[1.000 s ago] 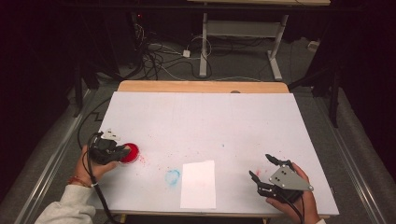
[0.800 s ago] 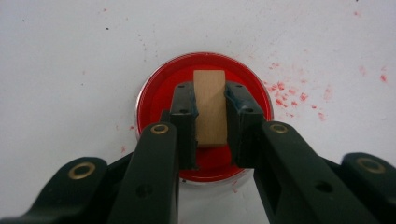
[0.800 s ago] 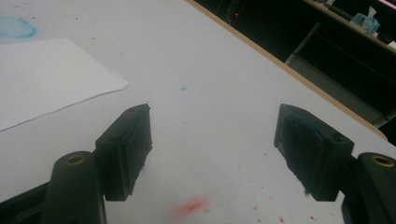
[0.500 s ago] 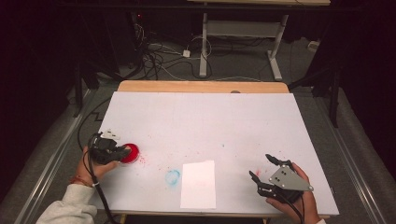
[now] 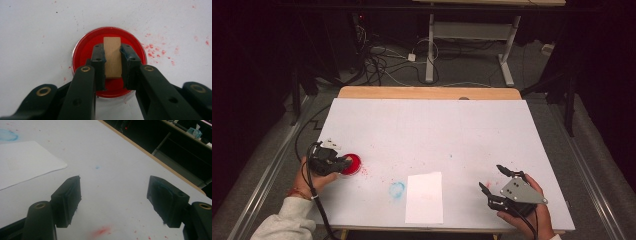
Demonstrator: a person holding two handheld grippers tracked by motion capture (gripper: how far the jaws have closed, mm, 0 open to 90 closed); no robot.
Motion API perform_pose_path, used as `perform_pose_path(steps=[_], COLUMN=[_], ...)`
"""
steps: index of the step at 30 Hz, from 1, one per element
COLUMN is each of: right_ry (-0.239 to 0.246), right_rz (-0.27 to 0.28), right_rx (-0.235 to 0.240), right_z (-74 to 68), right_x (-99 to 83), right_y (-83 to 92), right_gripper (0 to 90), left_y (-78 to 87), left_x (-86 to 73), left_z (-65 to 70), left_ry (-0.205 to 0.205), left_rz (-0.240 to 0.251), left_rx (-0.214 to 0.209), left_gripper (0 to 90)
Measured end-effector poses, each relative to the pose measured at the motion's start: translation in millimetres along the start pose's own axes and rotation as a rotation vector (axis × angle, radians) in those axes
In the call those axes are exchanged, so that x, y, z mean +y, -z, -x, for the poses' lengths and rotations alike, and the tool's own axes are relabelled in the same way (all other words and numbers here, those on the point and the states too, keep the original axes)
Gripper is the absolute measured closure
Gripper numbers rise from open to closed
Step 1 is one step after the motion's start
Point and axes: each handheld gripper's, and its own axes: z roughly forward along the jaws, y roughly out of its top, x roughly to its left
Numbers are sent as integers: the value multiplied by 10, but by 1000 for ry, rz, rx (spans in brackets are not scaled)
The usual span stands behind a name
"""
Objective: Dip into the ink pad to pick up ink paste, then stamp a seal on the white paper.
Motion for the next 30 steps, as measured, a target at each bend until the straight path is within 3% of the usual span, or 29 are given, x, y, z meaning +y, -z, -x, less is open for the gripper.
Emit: perform_pose_path(steps=[20, 26, 30], right_ry=[-5, -5, -3], right_rz=[-5, -12, 2], right_rx=[7, 10, 10], right_z=[20, 19, 15], right_x=[12, 3, 21], right_y=[-53, -63, -54], right_gripper=[281, 280, 280], left_y=[-2, 9, 34], left_x=[-19, -31, -27], left_z=[-5, 21, 66], left_ry=[10, 1, -9], left_rz=[14, 23, 30], left_rx=[-2, 16, 54], left_gripper=[735, 735, 735])
